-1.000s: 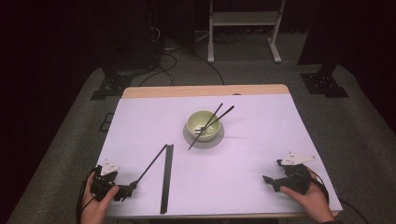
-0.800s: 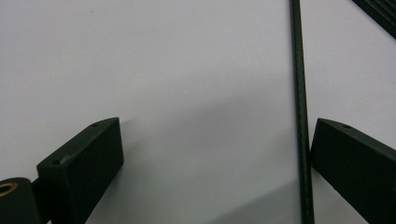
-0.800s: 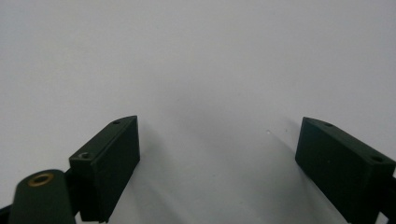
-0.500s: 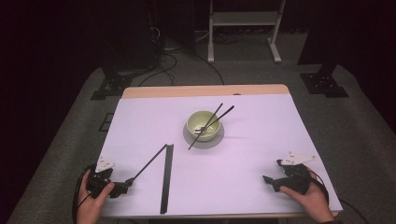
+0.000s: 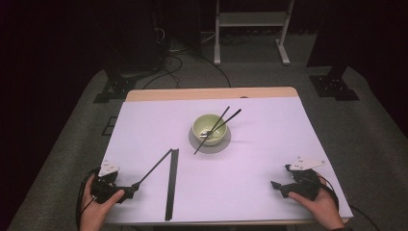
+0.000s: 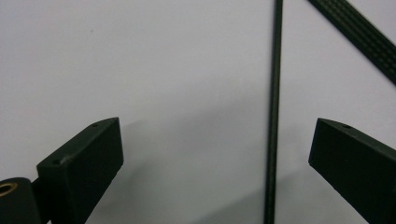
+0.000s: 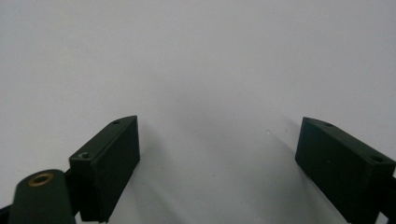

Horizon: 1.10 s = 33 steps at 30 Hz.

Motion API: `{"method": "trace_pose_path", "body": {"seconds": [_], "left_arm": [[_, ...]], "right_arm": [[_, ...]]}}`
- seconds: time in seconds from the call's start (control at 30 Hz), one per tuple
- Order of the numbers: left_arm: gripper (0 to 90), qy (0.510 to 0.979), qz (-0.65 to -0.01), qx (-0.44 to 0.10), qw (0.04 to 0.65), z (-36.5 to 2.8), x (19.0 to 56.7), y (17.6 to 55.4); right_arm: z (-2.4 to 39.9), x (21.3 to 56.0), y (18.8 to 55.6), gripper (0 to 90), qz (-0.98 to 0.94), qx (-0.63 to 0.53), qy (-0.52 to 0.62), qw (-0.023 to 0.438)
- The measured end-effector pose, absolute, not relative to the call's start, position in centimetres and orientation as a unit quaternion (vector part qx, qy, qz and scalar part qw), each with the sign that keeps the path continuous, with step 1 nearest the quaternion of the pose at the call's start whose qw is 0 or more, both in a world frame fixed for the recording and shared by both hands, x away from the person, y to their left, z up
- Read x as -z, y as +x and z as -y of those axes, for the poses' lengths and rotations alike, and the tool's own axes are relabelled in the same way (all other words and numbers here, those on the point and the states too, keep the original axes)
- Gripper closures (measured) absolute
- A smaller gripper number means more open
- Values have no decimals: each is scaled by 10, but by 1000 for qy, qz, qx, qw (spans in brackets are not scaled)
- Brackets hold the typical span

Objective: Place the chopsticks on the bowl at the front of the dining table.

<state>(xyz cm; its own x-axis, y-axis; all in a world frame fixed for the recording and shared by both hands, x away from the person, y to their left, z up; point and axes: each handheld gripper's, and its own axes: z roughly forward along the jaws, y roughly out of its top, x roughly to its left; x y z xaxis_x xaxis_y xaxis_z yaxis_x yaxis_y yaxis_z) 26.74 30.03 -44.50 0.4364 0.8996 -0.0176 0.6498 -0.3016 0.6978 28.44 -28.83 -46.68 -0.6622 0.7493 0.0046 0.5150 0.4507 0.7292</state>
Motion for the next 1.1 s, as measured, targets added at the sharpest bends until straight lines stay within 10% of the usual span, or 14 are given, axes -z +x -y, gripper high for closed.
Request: {"method": "trace_pose_path", "body": {"seconds": [1.1], "left_arm": [[140, 805, -462, -175, 330, -261, 441, 299]], "right_arm": [[288, 467, 285, 122, -836, -363, 378, 160]]}}
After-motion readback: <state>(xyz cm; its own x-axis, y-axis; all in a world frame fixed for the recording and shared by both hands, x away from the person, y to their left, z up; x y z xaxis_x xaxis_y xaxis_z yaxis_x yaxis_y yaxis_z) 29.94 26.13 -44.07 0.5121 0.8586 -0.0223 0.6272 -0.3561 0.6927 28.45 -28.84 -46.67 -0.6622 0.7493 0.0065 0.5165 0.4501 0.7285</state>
